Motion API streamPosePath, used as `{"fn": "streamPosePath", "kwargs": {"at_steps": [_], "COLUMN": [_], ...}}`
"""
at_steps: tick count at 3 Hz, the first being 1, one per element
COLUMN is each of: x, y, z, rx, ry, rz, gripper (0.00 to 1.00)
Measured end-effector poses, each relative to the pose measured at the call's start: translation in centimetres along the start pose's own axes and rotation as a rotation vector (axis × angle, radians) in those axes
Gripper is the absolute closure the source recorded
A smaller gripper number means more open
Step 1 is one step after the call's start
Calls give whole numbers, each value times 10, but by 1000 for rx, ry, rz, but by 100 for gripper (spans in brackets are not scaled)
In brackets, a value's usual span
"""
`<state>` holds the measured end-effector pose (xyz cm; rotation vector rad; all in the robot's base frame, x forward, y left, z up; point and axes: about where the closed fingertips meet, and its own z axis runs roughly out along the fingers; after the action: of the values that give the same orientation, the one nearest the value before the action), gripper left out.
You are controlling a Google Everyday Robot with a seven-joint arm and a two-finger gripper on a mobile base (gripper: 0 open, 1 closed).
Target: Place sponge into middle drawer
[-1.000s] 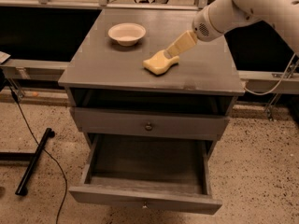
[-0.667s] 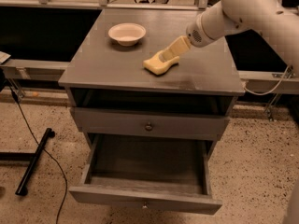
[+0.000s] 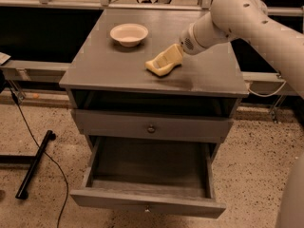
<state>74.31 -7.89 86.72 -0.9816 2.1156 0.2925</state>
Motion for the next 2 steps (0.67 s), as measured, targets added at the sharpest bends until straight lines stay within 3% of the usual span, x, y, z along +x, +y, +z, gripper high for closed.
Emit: {"fn": "streamPosePath", "kwargs": {"at_steps": [2], "x": [13], "y": [17], "z": [12], "rx": [-33], "ry": [24], "rz": [25], "gripper": [0]}}
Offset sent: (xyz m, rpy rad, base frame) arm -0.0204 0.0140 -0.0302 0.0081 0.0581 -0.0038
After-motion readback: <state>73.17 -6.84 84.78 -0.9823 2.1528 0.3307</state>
